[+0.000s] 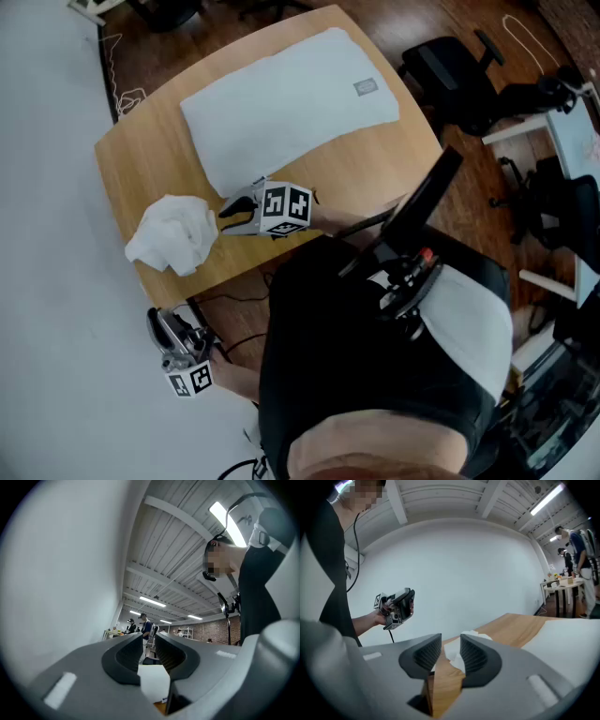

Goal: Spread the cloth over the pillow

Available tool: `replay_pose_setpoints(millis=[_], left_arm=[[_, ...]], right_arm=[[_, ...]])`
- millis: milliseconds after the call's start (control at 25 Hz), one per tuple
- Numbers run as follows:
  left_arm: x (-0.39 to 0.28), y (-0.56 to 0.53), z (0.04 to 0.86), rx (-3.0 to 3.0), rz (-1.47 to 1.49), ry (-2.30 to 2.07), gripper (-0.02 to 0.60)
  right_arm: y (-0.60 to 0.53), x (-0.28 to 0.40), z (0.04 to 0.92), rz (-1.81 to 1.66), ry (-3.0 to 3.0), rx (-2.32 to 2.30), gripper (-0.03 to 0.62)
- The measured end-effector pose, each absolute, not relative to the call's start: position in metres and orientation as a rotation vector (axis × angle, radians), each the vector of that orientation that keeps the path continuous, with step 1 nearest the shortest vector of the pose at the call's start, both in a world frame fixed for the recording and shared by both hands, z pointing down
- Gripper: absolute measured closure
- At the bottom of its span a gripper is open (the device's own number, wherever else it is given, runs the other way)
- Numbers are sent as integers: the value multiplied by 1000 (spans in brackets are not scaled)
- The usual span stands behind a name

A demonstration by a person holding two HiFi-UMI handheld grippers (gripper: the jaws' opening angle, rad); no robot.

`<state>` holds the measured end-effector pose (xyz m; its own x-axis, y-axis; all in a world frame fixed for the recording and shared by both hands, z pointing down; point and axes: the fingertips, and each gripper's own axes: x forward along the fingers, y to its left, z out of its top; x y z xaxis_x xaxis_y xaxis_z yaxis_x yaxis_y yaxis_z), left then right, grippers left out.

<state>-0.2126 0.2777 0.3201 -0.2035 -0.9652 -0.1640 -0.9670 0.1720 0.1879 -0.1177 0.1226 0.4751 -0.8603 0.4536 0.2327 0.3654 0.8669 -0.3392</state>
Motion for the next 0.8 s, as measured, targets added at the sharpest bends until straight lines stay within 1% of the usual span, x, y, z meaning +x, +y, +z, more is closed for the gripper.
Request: replay_pose_setpoints(millis=[160,200,280,320,440,560,640,680,720,760,800], left_arm=[[-277,211,363,-2163,232,2421,511],[-288,207,377,-2170,191,2461,494],[-309,209,411,-2173,100,2561,464],[-321,209,433,-2184,37,2610,430],[-358,194,510,-2279,-211,2691,371],[-382,162,592,-2475,-495,2646,330],[-395,157,635,-2657,-719,2570,330],[-403,163,646,-2753,-786,2524,348],[-413,171,647,-2831,-784,2495,412],[-424,179,641,-2883,-700,2493,498],[-437,187,630,-2910,-550,2515,537]], right_arm=[[47,-134,496,495,-2793,-247,467],[38,-137,502,534,-2783,-197,466],[31,-145,516,628,-2743,-156,438],[30,-152,524,667,-2717,-148,429],[28,-183,553,723,-2620,-120,395],[30,-226,587,774,-2517,-51,368],[43,-266,607,821,-2427,28,359],[52,-288,616,836,-2374,68,359],[59,-308,623,846,-2324,100,361],[61,-326,627,860,-2292,126,446],[56,-341,623,878,-2293,149,587]])
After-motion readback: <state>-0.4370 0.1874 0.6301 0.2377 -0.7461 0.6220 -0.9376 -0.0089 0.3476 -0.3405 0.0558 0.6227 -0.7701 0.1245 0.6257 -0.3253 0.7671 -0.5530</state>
